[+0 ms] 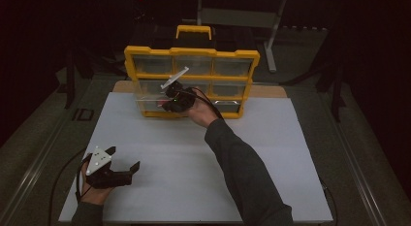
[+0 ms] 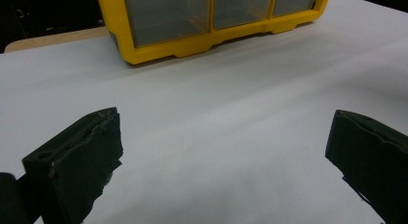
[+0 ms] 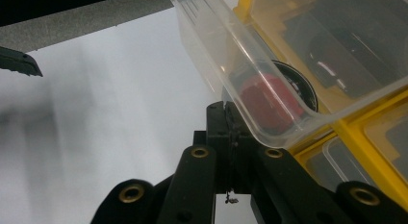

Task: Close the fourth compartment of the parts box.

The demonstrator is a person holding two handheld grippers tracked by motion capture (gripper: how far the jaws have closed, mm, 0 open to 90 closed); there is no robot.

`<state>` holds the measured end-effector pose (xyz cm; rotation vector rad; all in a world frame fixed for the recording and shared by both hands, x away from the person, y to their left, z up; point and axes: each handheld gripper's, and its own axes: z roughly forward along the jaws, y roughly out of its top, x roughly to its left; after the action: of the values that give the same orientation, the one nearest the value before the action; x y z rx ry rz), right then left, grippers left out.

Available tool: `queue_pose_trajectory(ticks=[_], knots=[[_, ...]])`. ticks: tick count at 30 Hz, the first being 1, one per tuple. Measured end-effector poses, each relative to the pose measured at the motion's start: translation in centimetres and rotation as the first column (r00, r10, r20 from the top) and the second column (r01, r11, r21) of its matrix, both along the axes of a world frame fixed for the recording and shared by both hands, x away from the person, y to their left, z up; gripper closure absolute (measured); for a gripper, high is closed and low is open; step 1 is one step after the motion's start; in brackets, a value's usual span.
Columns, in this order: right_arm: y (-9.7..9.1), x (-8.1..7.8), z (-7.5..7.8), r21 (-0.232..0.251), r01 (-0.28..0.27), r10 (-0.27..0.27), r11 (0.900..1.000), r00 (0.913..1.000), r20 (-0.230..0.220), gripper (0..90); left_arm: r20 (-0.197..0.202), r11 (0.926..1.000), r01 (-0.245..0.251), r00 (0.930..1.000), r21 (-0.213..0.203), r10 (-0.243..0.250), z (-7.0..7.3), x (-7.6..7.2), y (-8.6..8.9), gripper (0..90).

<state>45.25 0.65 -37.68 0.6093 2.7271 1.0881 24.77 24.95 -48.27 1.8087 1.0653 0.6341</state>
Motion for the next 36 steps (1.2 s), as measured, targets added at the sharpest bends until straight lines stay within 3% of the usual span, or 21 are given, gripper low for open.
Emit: queue_pose_trajectory(ticks=[36], knots=[[0.32, 0.96, -0.10, -0.001, 0.052, -0.052, 0.9986, 0.9981, 0.033, 89.5, -0.002, 1.0000, 0.002, 1.0000, 0.005, -0.002, -0.06, 0.10, -0.08, 0.0]])
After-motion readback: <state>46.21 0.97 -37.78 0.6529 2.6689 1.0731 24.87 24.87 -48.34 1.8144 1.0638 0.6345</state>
